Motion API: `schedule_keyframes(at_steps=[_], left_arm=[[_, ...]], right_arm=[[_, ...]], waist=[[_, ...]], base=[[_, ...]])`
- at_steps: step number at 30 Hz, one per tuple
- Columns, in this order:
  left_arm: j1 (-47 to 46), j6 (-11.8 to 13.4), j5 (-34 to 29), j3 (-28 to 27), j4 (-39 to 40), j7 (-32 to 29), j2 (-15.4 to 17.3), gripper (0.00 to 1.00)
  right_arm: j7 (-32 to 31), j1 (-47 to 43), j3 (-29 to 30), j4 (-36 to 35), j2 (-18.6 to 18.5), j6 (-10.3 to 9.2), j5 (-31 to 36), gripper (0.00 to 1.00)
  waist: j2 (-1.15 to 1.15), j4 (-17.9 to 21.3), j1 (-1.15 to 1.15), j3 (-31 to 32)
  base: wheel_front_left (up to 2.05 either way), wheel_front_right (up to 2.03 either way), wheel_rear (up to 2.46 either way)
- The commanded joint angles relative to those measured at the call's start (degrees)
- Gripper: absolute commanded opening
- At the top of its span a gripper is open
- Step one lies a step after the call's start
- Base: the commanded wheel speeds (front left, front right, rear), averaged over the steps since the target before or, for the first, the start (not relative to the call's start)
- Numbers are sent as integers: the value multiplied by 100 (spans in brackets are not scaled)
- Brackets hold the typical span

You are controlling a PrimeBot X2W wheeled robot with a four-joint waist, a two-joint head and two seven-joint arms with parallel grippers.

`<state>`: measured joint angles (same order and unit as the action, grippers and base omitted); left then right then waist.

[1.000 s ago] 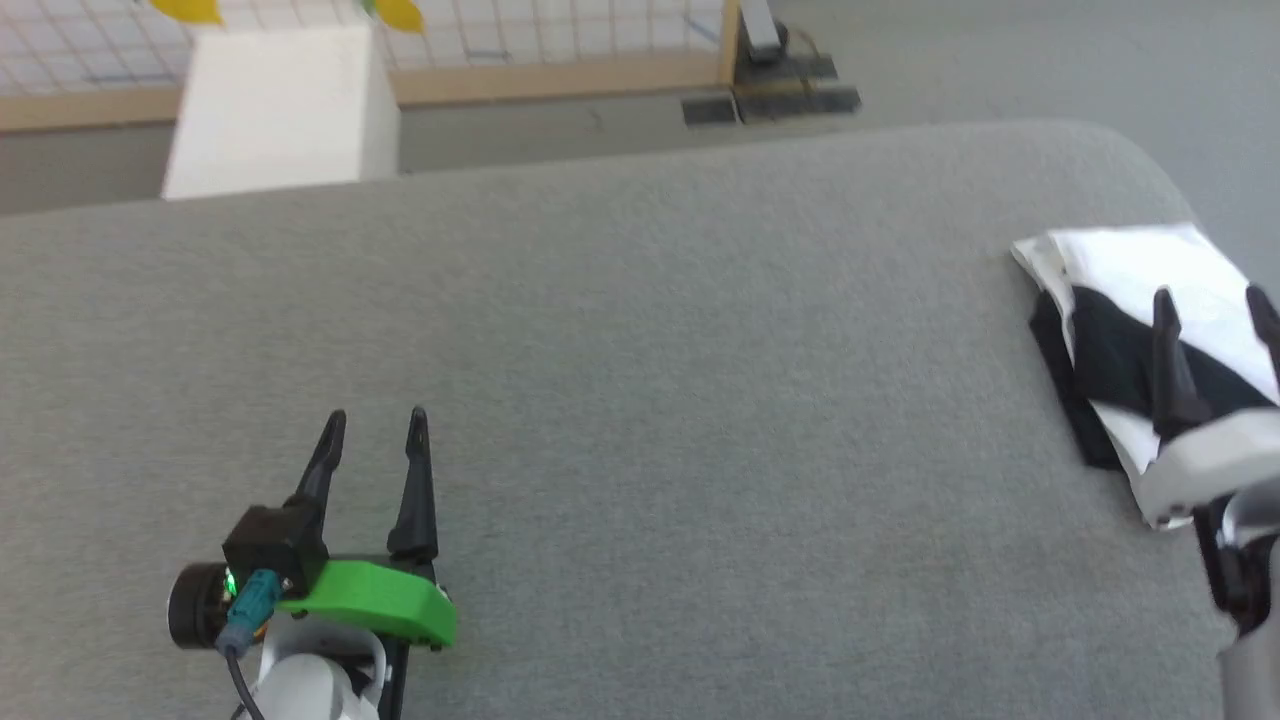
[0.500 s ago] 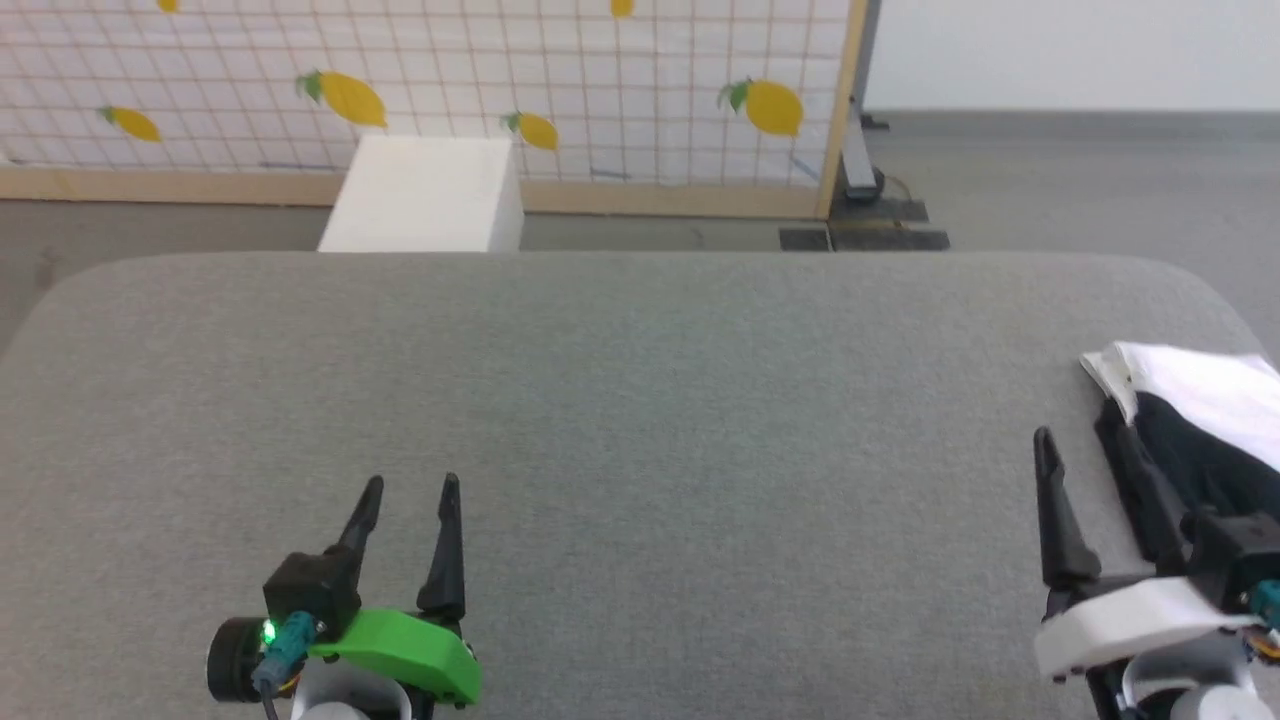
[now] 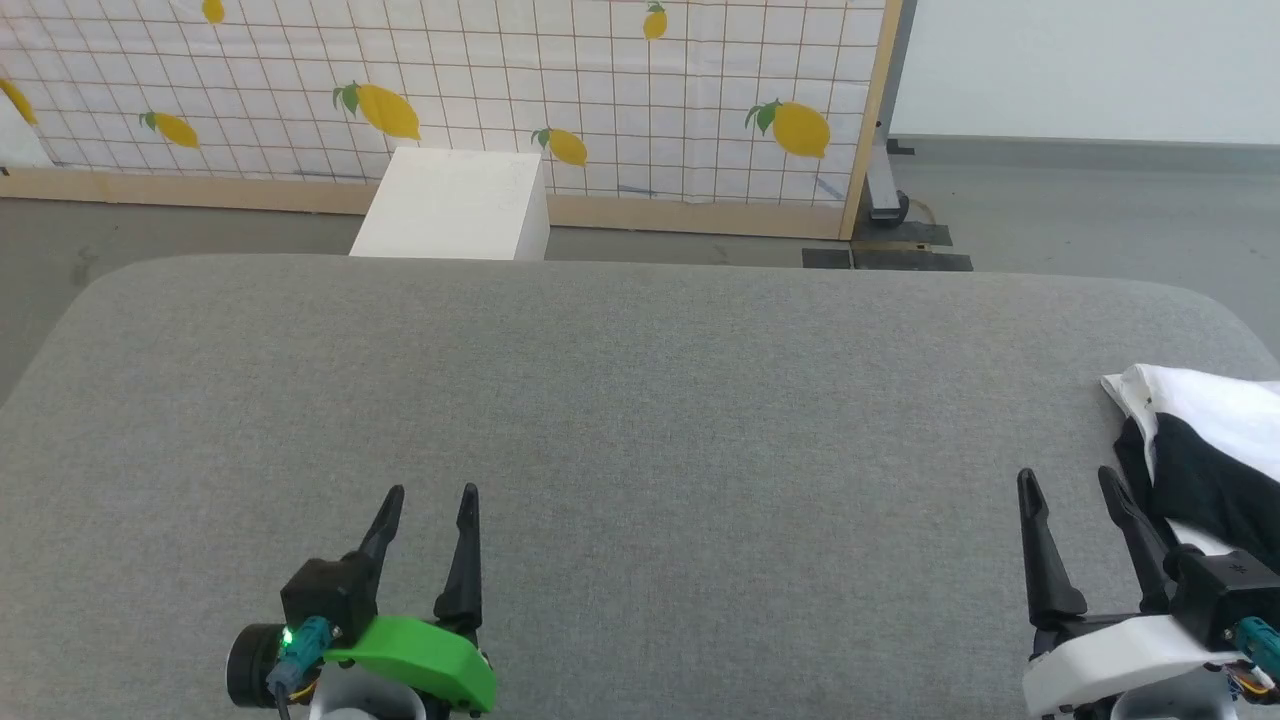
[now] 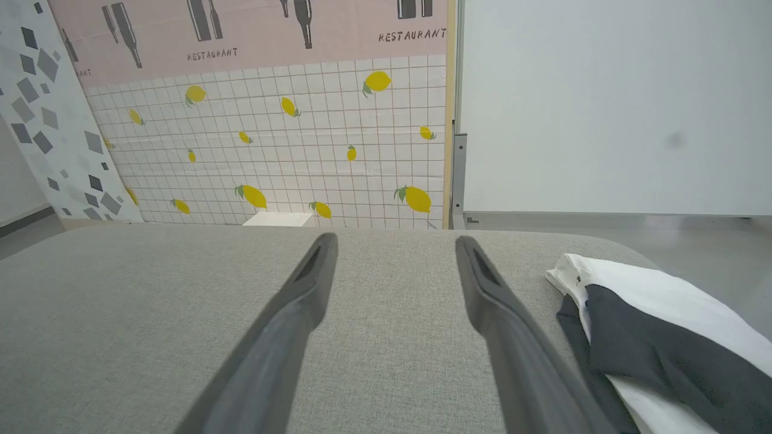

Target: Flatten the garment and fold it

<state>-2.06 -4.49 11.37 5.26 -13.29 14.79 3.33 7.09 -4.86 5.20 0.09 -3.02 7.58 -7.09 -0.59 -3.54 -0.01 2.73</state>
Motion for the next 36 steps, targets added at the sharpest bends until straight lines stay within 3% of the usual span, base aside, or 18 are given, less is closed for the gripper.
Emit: schedule_keyframes(at_steps=[1, 9, 10, 36], left_arm=[[58, 18, 24, 7, -19, 21, -24, 100], [72, 42, 86, -9, -88, 21, -29, 100], [0, 9, 74, -7, -82, -1, -6, 0], [31, 80, -121, -90, 142, -248, -11, 0]], right_arm=[[29, -69, -19, -40, 13, -9, -38, 100], [-2, -96, -20, -38, 13, -9, -70, 100], [-3, -16, -11, -6, 0, 0, -25, 0], [-118, 66, -90, -3, 1, -1, 97, 0]], waist=[[59, 4, 1, -12], [59, 15, 1, -15], [0, 14, 1, -16], [10, 71, 1, -59]], base=[[0, 0, 0], [0, 0, 0], [0, 0, 0], [0, 0, 0]])
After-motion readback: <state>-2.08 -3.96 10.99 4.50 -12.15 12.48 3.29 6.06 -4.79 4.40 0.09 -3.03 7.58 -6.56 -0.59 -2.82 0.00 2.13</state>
